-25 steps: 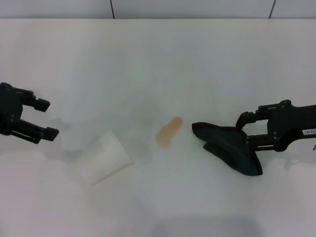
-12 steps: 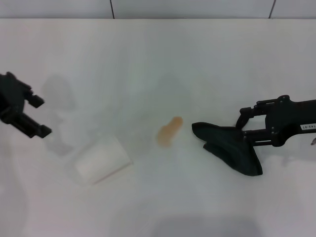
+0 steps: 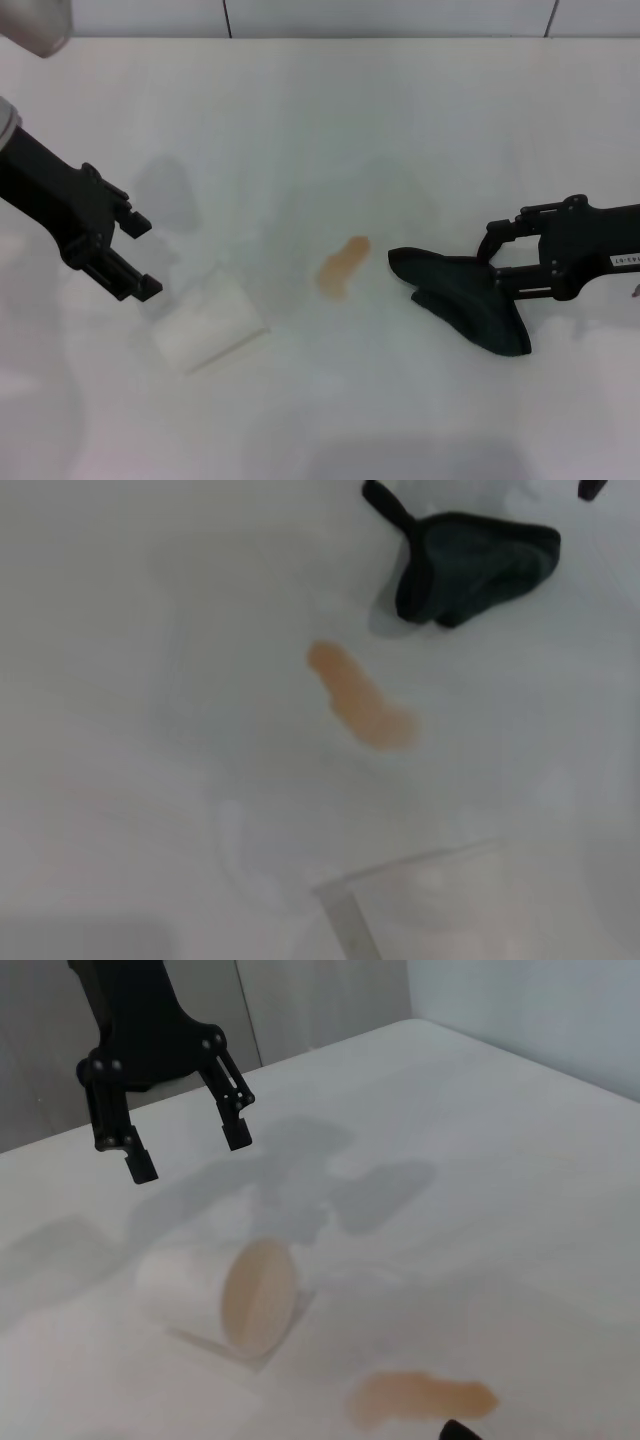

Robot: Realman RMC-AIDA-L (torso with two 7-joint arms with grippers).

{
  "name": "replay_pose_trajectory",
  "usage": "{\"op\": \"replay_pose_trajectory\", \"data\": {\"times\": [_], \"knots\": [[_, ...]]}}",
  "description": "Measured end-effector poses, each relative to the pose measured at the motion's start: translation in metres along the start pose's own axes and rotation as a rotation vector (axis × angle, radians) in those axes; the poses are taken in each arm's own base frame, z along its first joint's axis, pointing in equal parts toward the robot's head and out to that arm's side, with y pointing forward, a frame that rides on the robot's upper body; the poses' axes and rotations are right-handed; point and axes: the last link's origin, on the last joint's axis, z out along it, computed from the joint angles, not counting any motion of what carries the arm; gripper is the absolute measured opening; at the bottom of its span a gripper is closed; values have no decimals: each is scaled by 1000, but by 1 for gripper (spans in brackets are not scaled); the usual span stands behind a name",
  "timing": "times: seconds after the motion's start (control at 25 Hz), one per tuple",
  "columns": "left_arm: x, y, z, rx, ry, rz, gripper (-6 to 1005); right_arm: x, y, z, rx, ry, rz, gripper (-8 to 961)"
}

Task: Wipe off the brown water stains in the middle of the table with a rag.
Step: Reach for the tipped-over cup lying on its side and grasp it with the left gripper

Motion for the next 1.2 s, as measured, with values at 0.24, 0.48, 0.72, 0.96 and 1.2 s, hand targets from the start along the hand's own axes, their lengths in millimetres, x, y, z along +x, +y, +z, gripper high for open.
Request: {"op": "replay_pose_trajectory", "data": {"times": [0.24, 0.48, 0.72, 0.96, 1.2], "knots": [[7, 0, -2, -5, -50, 3, 885, 2, 2, -1, -12, 3, 1, 637], [14, 4, 9, -16, -75, 30, 885, 1, 4, 1, -22, 5, -4, 636], [19, 7, 21, -24, -77, 44, 885, 2, 5, 2, -25, 6, -3, 635], [15, 9, 29, -21, -80, 15, 885, 6, 6, 2, -27, 12, 1, 634], [13, 7, 31, -4, -20, -31, 885, 7, 6, 2, -35, 19, -7, 633]]}}
